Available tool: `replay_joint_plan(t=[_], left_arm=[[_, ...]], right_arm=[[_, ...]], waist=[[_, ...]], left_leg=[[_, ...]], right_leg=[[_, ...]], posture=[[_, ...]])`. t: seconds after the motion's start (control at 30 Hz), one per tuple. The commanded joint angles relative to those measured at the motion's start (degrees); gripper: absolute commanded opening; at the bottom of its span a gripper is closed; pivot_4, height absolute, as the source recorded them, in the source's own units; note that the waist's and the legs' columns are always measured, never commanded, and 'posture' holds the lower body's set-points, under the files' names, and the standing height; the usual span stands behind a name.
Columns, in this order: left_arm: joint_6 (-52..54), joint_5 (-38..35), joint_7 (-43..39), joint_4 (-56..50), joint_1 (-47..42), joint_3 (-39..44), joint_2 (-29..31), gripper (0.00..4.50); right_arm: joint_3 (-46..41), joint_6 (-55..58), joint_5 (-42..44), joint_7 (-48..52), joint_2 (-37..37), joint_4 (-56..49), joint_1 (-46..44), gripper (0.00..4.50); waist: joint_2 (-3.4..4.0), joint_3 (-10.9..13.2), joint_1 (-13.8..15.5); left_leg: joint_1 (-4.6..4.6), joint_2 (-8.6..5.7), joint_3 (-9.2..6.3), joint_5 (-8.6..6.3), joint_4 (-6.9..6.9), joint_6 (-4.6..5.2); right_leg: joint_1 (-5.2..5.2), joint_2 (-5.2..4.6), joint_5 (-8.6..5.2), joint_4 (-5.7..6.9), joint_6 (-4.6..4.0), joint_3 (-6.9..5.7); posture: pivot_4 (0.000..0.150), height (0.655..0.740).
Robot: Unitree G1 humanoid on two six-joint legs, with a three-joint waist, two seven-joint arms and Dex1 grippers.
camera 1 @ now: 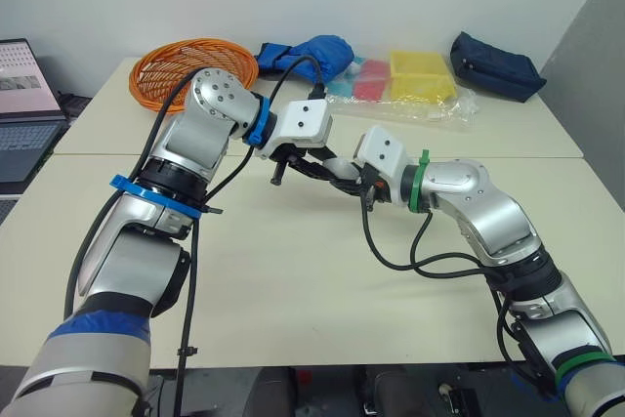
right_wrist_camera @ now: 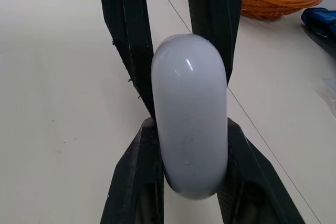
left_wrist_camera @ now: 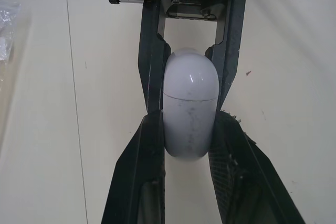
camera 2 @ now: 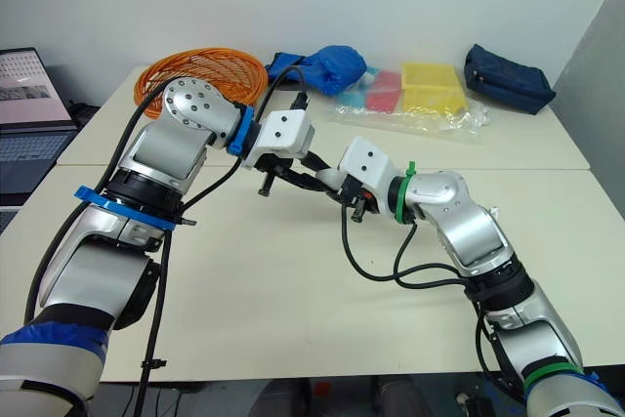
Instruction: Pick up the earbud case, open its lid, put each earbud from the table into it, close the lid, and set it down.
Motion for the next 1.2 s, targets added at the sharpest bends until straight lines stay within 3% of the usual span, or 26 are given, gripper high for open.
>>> replay_joint_plan(t=[0.03, 0.2, 0.33, 0.53, 0.67, 0.87, 1.2], left_arm=[[0.59, -0.5, 0.4, -2.14, -0.44, 2.37, -0.03, 0.74], [0.29, -0.26, 1.0, -1.84, -0.55, 2.58, 0.0, 0.74], [0.68, -0.51, 1.18, -1.57, -0.65, 2.81, -0.08, 0.74], [7.23, -6.79, 1.93, 1.08, 3.53, 8.91, -1.11, 0.74], [16.44, -14.57, 4.05, -2.53, 11.0, 15.52, -2.62, 0.74], [12.95, -16.95, 10.61, -12.44, 21.15, 18.62, -6.45, 0.74], [12.62, -17.25, 13.48, -16.92, 22.88, 17.69, -7.77, 0.74]], right_arm=[[-1.47, -1.33, -0.09, 0.26, 0.11, -0.63, -1.47, 0.85], [-1.8, -1.35, 0.07, 0.77, -0.22, -0.24, -1.34, 0.85], [-2.54, -0.23, 1.31, 1.29, -0.04, -0.28, -1.33, 2.22], [-8.36, 0.37, 6.83, 6.33, -5.2, -5.66, 3.03, 4.45], [-16.0, 5.27, 14.7, 6.87, -6.72, -9.78, 4.34, 4.48], [-12.94, 4.59, 11.47, 5.63, -9.48, -9.48, 0.98, 4.48], [-9.11, 4.74, 8.8, 5.92, -10.0, -6.04, -2.51, 4.48]], waist=[[0.0, 0.0, 0.0], [0.0, 0.0, 0.0], [0.0, 0.0, 0.0], [0.0, 0.0, 0.03], [0.0, 0.0, -0.17], [0.0, 0.0, 0.06], [0.0, 0.0, 0.09]], left_leg=[[0.0, 0.0, 0.0, 0.0, 0.0, 0.0], [0.0, 0.0, 0.0, 0.0, 0.01, 0.0], [0.0, 0.0, 0.0, 0.0, 0.01, 0.0], [0.0, -0.01, 0.0, 0.0, 0.01, 0.0], [0.01, 0.02, -0.06, 0.0, 0.02, 0.0], [0.05, 0.02, -0.12, 0.01, 0.09, -0.01], [0.09, -0.02, -0.07, 0.01, 0.28, -0.01]], right_leg=[[0.0, 0.0, 0.0, 0.0, 0.0, 0.0], [0.0, 0.0, 0.02, 0.01, -0.03, 0.0], [0.0, 0.0, 0.02, 0.01, -0.03, 0.0], [0.02, -0.01, 0.02, -0.01, -0.02, 0.0], [0.02, -0.01, 0.05, 0.03, -0.08, 0.0], [0.03, -0.02, 0.07, 0.22, -0.12, -0.01], [0.08, -0.02, 0.02, 0.42, -0.03, 0.0]], posture=[[0.15, 0.74], [0.15, 0.74], [0.15, 0.74], [0.15, 0.74], [0.15, 0.74], [0.15, 0.74], [0.15, 0.74]])
